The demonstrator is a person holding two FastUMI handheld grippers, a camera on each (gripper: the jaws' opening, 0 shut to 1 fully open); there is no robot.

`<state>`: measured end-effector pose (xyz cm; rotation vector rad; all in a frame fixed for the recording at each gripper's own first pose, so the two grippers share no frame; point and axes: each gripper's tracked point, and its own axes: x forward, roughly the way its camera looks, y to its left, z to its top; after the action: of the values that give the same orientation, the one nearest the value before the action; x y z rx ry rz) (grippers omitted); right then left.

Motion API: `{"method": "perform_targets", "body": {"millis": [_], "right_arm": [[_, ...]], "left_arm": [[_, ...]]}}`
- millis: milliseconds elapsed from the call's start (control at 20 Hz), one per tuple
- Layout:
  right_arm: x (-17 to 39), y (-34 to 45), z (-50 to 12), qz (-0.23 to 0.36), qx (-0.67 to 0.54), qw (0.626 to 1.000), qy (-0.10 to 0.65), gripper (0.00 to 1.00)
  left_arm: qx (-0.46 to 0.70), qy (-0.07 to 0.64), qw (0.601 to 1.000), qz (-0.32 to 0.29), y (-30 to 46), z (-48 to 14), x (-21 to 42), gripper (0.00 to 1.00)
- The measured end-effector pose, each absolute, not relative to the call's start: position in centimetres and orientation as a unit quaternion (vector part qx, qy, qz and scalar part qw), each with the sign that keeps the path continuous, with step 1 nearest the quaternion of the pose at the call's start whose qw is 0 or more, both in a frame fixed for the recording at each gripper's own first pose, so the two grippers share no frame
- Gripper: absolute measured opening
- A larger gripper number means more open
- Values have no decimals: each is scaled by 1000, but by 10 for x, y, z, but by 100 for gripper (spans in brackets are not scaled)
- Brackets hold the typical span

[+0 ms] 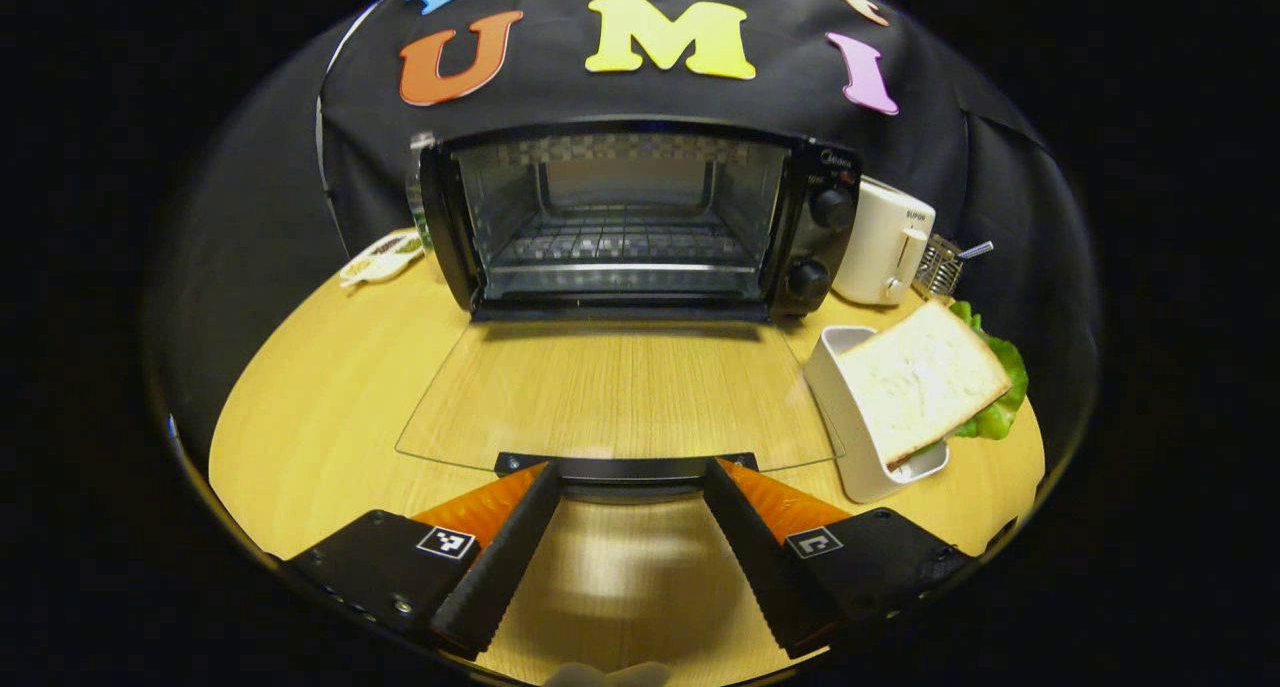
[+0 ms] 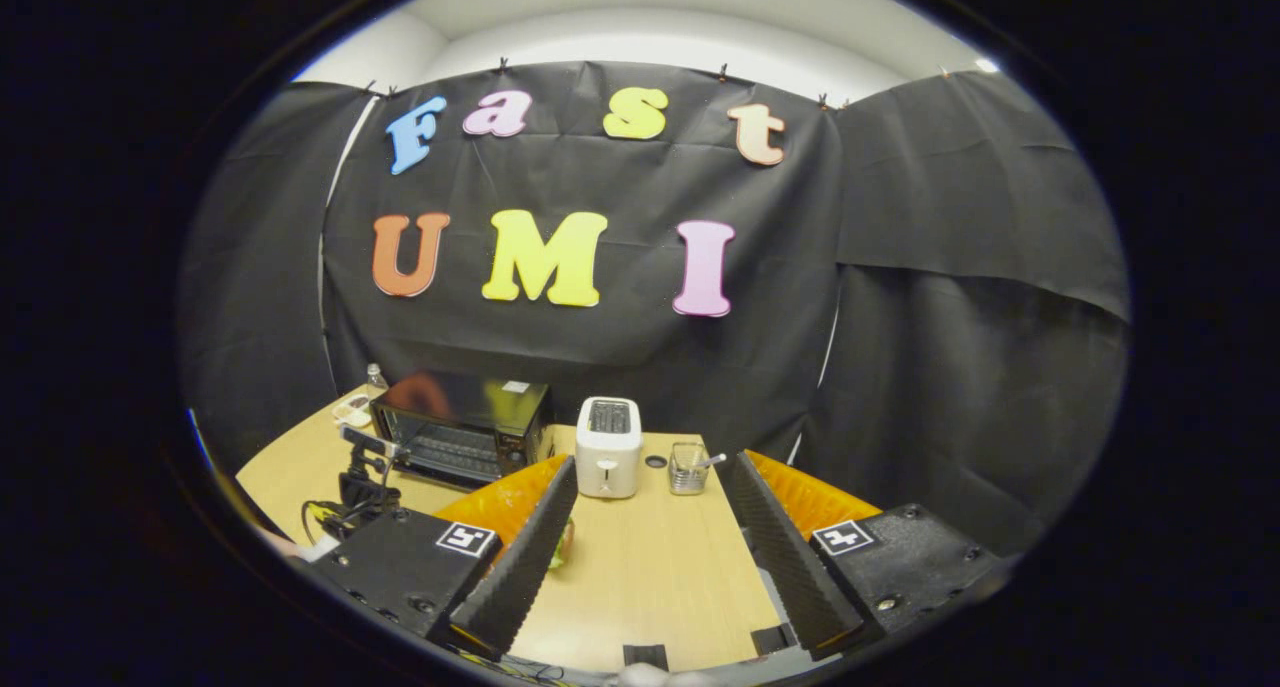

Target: Open the electric oven with the left hand, put the food in, and close the electric oven.

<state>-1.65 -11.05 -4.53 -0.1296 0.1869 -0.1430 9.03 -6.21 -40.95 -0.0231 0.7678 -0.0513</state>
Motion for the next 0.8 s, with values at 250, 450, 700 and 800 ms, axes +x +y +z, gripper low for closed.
{"method": "perform_targets", "body": {"millis": [250,450,700,800], "right_arm": [[-10,-115,-53,-69,-60,991,101,100],[5,-113,-62,-56,-57,991,107,100],[35,-103,-103,-16,-20,990,141,100],[47,-98,-132,0,-2,986,164,100]], "left_arm": [[-15,366,930,-21,-61,-404,90,96],[-2,346,938,2,-40,-383,80,98],[11,287,958,7,-20,-314,54,97],[9,260,966,13,-11,-278,44,97]]}}
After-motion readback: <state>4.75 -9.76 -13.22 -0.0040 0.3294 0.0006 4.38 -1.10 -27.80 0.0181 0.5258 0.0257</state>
